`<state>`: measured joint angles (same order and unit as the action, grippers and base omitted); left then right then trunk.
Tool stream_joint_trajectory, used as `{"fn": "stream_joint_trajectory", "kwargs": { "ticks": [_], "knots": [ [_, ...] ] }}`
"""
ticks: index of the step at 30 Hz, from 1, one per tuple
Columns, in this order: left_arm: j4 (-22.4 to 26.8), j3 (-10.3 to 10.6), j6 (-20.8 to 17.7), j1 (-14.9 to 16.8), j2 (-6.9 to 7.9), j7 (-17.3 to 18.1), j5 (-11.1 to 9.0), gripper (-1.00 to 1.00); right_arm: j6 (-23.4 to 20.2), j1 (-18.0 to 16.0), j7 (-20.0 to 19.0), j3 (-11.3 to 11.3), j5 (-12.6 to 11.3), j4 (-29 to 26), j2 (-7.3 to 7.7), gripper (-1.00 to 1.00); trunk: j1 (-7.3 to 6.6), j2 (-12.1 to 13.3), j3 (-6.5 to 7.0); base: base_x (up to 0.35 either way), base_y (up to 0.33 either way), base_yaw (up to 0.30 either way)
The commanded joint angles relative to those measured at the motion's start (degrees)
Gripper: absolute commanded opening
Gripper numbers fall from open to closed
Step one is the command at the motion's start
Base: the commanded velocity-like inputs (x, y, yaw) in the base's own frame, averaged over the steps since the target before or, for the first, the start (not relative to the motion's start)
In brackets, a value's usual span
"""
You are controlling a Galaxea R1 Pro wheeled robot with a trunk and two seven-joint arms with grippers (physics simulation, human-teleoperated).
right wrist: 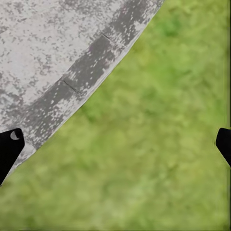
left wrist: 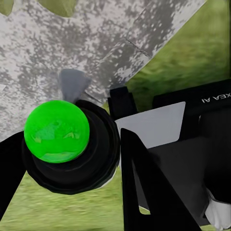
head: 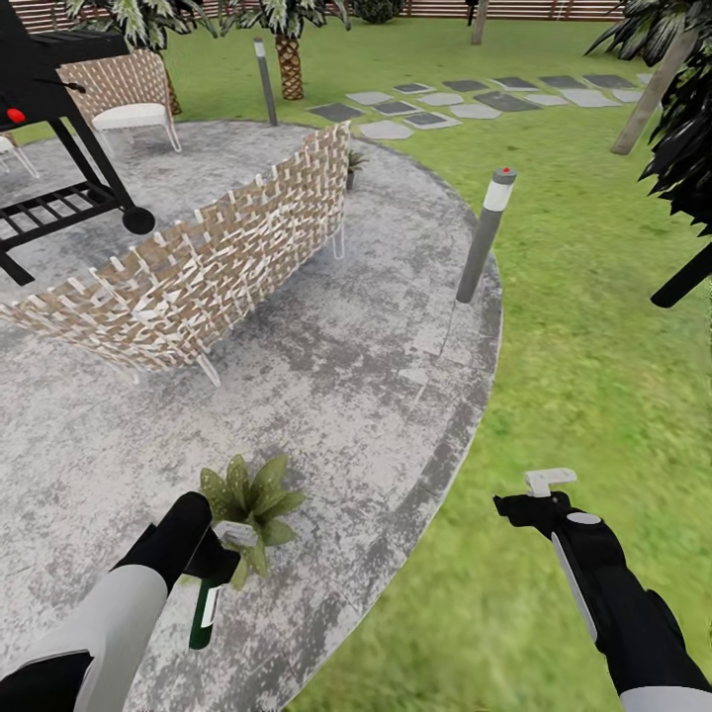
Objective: Pick up the pesticide atomizer in the garden and spray insectifuge to fully cover both potted plants in the garden.
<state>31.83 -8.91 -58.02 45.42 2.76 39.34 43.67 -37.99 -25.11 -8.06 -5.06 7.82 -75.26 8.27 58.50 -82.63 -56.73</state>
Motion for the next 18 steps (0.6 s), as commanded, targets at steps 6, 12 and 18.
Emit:
{"fn": "stream_joint_trajectory", "kwargs": {
  "ticks": [6,12,18],
  "knots": [
    [0.1,-0.5,-0.2,-0.4,0.03,0.6,0.6,-1.00,-0.3,0.0,-0.5,0.0,0.6,-0.1,-0.01,1.00,-0.01,0.0,-0.04,-0.009,-0.028,0.000],
    [0.0,-0.5,-0.1,-1.5,0.09,0.6,0.6,-1.00,-0.3,0.0,-0.5,-0.1,0.6,-0.1,-0.01,1.00,-0.01,0.0,-0.04,0.000,0.000,0.000],
    [0.0,-0.6,-0.1,-2.6,0.18,0.6,0.6,-1.00,-0.2,0.0,-0.5,-0.1,0.6,-0.1,-0.01,1.00,-0.01,0.0,-0.13,0.000,0.000,0.128]
  ]
}}
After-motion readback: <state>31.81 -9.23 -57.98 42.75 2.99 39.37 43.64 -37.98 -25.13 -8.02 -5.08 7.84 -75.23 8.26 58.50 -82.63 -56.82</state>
